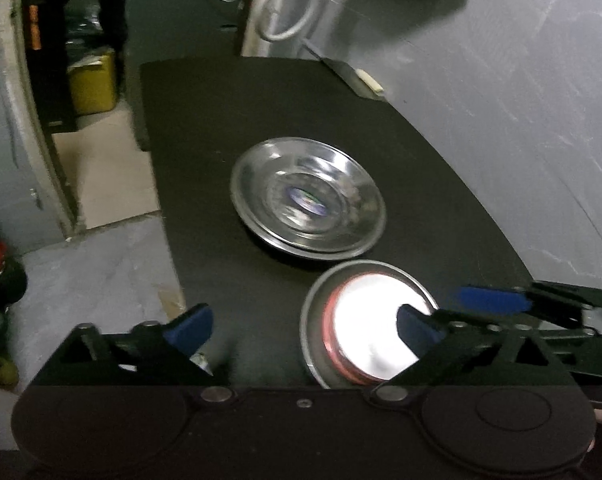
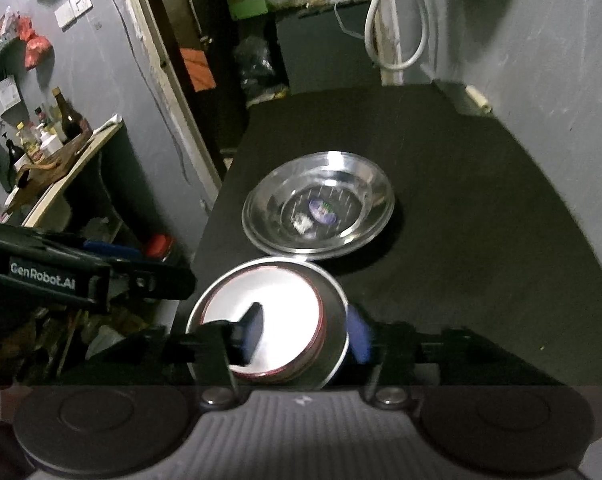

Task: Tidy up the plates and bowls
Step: 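Open the left gripper to release the small white bowl, then move the left gripper to the rim of the nested bowl stack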

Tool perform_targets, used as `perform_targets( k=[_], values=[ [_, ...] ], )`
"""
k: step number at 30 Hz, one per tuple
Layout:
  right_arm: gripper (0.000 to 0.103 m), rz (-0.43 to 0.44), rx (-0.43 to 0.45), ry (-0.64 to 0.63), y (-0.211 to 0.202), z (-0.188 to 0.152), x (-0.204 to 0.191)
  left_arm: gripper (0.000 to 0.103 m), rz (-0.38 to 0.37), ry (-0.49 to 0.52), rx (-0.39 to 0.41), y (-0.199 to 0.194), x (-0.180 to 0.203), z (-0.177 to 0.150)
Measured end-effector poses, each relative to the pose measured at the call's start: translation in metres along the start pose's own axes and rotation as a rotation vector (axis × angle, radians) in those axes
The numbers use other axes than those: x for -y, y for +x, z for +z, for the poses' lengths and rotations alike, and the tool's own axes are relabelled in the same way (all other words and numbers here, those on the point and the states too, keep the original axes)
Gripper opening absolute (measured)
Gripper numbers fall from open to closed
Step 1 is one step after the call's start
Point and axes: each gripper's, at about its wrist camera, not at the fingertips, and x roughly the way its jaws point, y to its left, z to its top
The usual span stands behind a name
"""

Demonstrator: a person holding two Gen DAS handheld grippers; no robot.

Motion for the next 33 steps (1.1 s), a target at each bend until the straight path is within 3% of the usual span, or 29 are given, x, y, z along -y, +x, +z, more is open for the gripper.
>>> perform_targets(
  k=[4, 7, 13, 18, 24, 33],
  values=[
    [0.09, -0.054, 0.044, -0.005, -0.008, -0.001, -0.001, 0.102, 0.027, -0.043, 0.031, -0.004, -0.012, -0.005],
    [0.102, -0.092, 0.06, -0.002, -0.012, -0.002, 0.0, 0.102, 0.039, -0.072, 0.057, -0.006, -0.021, -0.009],
    [0.103, -0.192, 0.067, 0.021, -0.01, 0.0, 0.014, 0.102, 0.072, -0.102, 0.103, -0.009, -0.03, -0.013],
    [0.103, -0.246, 0.008, 0.017, 0.003, 0.003, 0.03, 0.102, 0.118, -0.087, 0.069, 0.0, -0.026, -0.012],
    [0.103, -0.205, -0.068, 0.01, 0.009, 0.004, 0.052, 0.102, 0.238, -0.074, -0.054, 0.021, -0.012, -0.014],
    [0.103, -0.073, -0.14, -0.047, 0.021, 0.011, 0.073, 0.102, 0.341, -0.099, -0.127, 0.032, 0.009, -0.013]
  ],
)
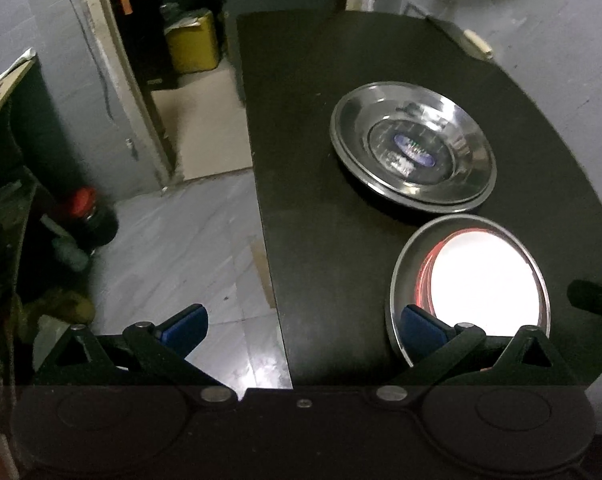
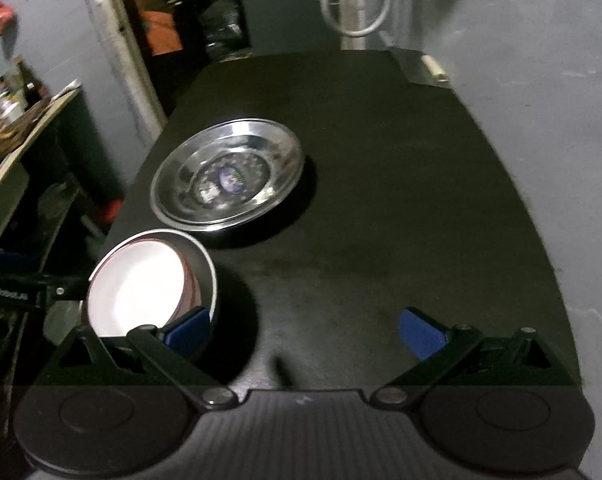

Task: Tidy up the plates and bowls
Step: 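Move the left gripper to the rim of the nested bowl stack, then grasp the steel bowl rim of the stack with the left gripper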

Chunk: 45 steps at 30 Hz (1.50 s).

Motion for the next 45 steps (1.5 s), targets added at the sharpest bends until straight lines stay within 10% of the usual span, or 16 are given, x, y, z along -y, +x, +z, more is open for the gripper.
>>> perform_targets(
  k=[12, 35, 45],
  values=[
    [0.103, 0.135, -0.068, -0.084, 0.029, 0.007, 0.003, 0.102, 0.139, 0.014, -0.04, 0.003, 0.024, -0.004],
    [0.103, -0.002, -0.144, -0.105, 0.044, 0.015, -0.02, 0.102, 0.039, 0.129, -0.086, 0.023, 0.017, 0.015],
    [0.077, 0.036, -0.152, -0.113, 0.038, 0.016, -0.026, 0.074, -0.059, 0.133, -0.105, 0.021, 0.017, 0.018]
  ],
)
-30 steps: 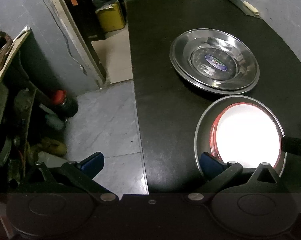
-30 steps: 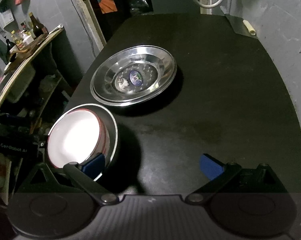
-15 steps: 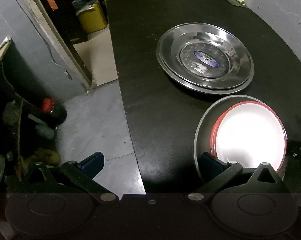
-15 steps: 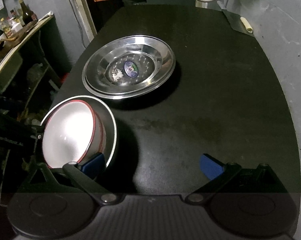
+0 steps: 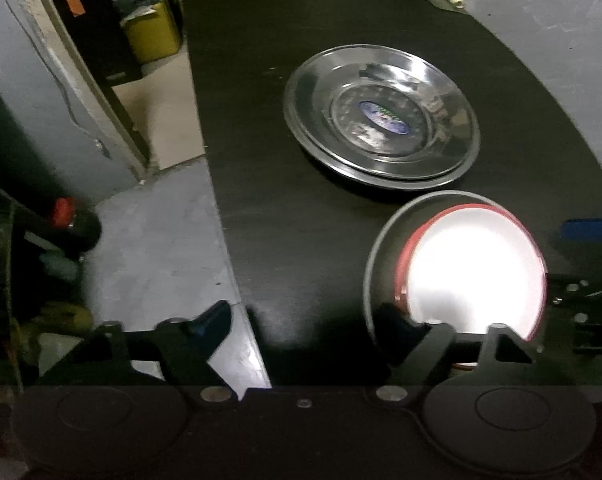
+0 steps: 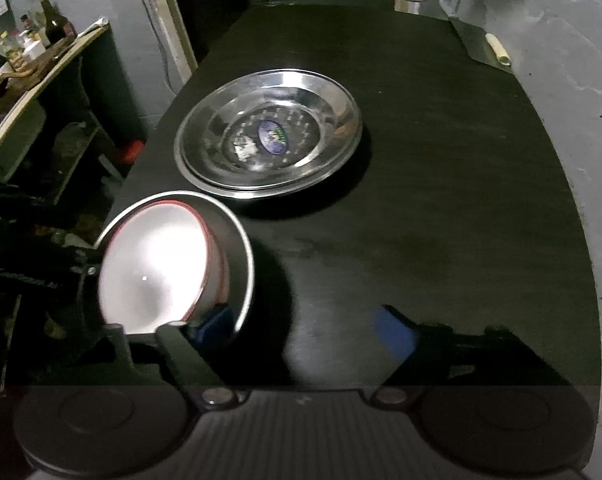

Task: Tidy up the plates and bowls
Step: 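Grasp the steel bowl rim of the stack with the left gripper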

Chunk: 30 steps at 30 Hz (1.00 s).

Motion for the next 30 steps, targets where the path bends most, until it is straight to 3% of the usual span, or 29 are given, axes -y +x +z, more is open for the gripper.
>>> perform_targets(
  k=[6, 18, 22, 30],
  values=[
    [0.06, 0.037, -0.001, -0.003, -0.003, 0.0, -0.004, 0.05, -0.056, 0.008, -0.002, -0.004, 0.004, -0.002],
    [0.028, 0.104, 0.003, -0.015, -0.004, 0.001, -0.009, 0.018, -0.115, 0.021, -0.006, -0.008, 0.01, -0.001],
    [0.021, 0.136, -0.004, -0.005, -0.004, 0.002, -0.007, 0.014, -0.125, 0.018, -0.005, -0.008, 0.01, -0.001],
    [0.02, 0.167, -0.023, 0.022, -0.002, 0.004, -0.004, 0.009, -0.127, 0.023, -0.005, -0.007, 0.012, 0.001]
  ],
)
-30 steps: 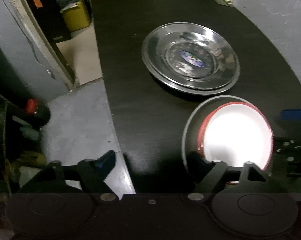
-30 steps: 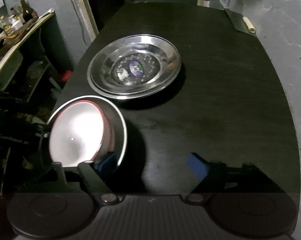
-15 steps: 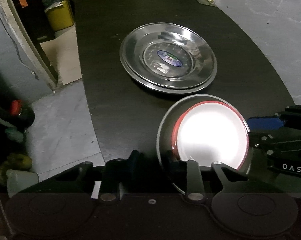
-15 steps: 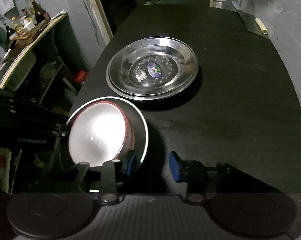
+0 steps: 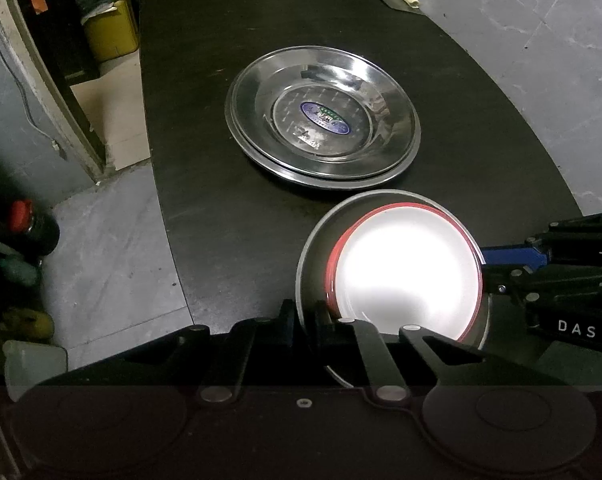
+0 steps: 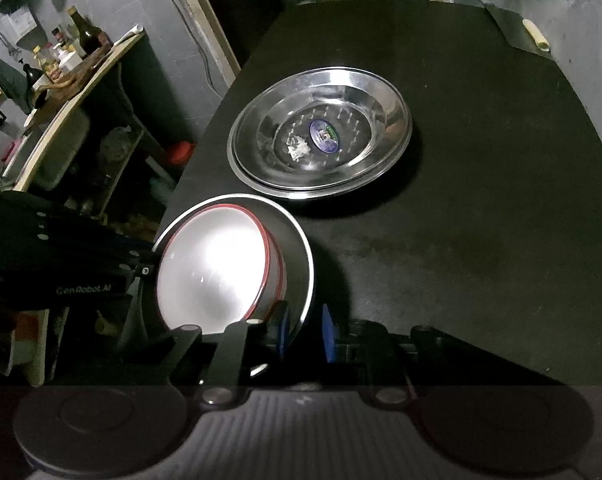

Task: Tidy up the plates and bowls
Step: 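Grasp the steel bowl rim of the stack with the left gripper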

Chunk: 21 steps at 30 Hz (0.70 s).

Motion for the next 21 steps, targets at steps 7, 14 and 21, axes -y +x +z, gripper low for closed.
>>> perform_targets(
  k=[7, 14, 21],
  values=[
    [0.015, 0.038, -0.003, 0.031, -0.0005, -0.0007, 0.0044, 0.009, 0.0, 0.0, 0.001, 0.0, 0.0007, 0.0007],
    [0.017, 0.02, -0.012, 0.024, 0.0012, 0.0017, 0.0001, 0.009, -0.004, -0.003, 0.0, -0.0003, 0.0001, 0.0005],
    [0.017, 0.008, 0.003, 0.024, 0.0007, -0.0009, -0.0019, 0.009, 0.008, 0.012, -0.008, 0.0009, 0.0024, 0.0018]
  ],
)
